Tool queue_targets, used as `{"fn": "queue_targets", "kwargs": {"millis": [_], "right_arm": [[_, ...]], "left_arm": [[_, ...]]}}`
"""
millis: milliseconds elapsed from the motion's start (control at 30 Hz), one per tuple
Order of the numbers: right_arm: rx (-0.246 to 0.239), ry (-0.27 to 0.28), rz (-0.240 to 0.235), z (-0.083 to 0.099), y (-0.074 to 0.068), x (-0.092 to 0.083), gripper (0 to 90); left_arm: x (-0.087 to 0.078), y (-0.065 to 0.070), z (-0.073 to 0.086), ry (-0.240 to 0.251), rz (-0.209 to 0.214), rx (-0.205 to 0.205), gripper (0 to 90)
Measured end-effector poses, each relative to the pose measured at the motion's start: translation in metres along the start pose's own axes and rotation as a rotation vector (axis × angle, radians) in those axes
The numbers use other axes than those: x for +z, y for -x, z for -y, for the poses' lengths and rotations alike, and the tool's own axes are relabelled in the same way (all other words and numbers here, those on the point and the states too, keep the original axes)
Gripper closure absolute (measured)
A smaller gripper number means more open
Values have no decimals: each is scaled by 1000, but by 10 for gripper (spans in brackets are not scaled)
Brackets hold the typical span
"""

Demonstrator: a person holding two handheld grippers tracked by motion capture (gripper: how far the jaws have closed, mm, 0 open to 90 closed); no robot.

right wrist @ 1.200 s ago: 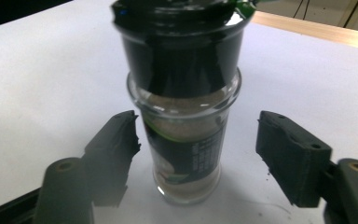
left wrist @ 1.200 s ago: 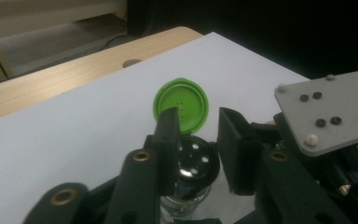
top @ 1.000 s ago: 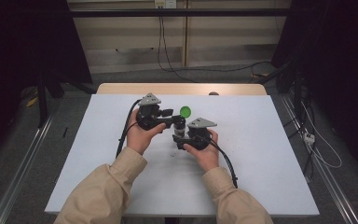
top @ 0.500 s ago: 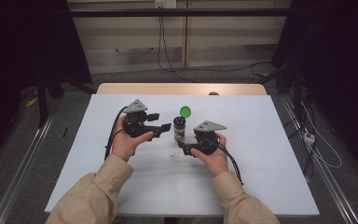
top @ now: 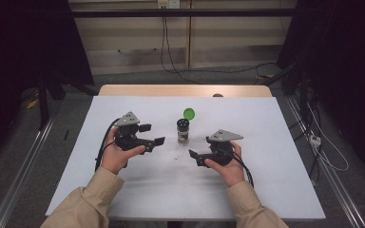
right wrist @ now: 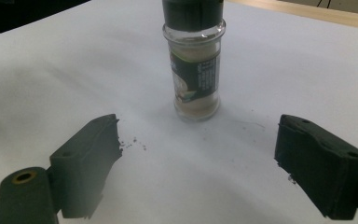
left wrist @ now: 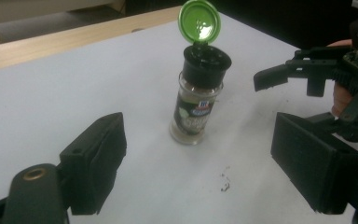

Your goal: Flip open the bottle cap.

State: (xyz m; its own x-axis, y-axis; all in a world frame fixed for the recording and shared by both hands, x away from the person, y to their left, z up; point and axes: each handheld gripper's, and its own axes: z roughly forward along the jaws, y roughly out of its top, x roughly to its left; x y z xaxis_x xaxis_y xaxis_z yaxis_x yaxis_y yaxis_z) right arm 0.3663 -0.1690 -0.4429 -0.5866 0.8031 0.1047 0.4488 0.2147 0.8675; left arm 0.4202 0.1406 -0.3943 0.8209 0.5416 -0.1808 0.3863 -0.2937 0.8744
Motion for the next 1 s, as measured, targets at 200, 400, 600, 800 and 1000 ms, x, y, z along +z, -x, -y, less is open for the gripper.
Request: {"fn": "queue_targets", "kwargs": {"millis": [200,400,600,800,1000], "right_arm": [[25,19,-27,5,1,-11,126],[22,26,-38,9,1,-18,120],[22,18,-41,14,2,-24,113],[14,23,-36,17,6,-33,112],[17,34,-27,22,9,-44,112]], "left_arm": [[-9,0,10,-7,-2,10,149],[-17,-1,20,-15,-2,10,136],[-25,-2,28,-14,-2,10,128],[-33,-3,37,-10,-3,-4,126],[-40,-3,44,-17,-4,-1,125]]}}
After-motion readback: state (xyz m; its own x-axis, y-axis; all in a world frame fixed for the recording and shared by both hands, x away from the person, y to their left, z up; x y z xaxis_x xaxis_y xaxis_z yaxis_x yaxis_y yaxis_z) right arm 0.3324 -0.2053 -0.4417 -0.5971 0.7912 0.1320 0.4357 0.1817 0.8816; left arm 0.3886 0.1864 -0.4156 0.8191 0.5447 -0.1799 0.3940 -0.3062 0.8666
